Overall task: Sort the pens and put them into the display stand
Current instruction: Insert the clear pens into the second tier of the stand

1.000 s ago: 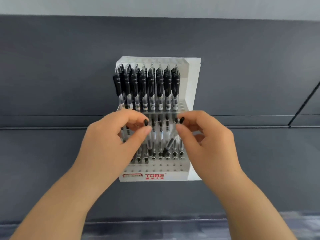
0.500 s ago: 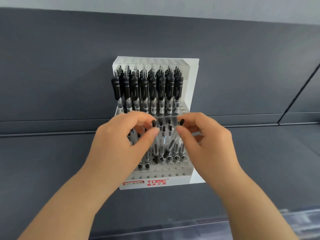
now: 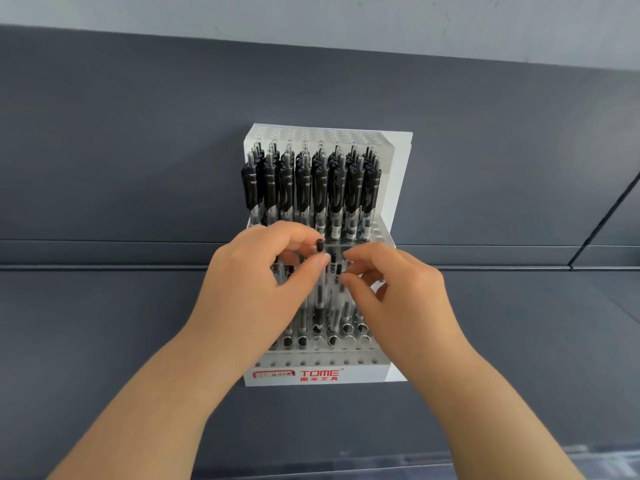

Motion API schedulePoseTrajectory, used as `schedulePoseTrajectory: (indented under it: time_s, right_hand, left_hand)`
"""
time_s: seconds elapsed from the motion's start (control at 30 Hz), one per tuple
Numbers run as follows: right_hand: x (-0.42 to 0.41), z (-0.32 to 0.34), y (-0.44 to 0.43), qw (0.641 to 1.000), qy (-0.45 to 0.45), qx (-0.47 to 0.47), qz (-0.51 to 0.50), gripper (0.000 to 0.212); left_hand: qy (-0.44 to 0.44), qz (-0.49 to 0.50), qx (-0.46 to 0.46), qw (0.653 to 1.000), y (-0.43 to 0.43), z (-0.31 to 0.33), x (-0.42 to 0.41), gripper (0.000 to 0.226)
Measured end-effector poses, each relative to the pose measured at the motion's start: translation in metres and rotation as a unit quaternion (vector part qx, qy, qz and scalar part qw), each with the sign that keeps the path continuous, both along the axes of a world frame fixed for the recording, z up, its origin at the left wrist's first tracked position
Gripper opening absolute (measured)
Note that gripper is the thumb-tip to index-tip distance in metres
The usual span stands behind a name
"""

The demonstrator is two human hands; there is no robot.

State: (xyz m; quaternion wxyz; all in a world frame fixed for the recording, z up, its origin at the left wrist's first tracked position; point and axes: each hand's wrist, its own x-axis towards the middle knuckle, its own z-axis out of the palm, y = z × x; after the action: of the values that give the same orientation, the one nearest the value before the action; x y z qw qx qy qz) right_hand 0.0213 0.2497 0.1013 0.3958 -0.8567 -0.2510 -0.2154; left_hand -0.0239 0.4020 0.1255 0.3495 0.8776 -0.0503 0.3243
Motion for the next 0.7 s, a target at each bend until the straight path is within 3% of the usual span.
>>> schedulePoseTrajectory:
  time_s: [0.43, 0.7]
  right_hand:
    - [-0.003, -0.005, -0.003, 1.0, -0.015, -0.004, -0.021, 0.017]
    - [-0.009, -0.004, -0.003, 1.0, 0.004, 0.005, -0.026, 0.017]
  left_hand:
    - [0.028, -0.009, 0.064, 0.997, 0.004, -0.016, 0.011, 0.03]
    - [-0.011, -0.013, 0.092, 0.996, 0.013, -0.019, 0.011, 0.021]
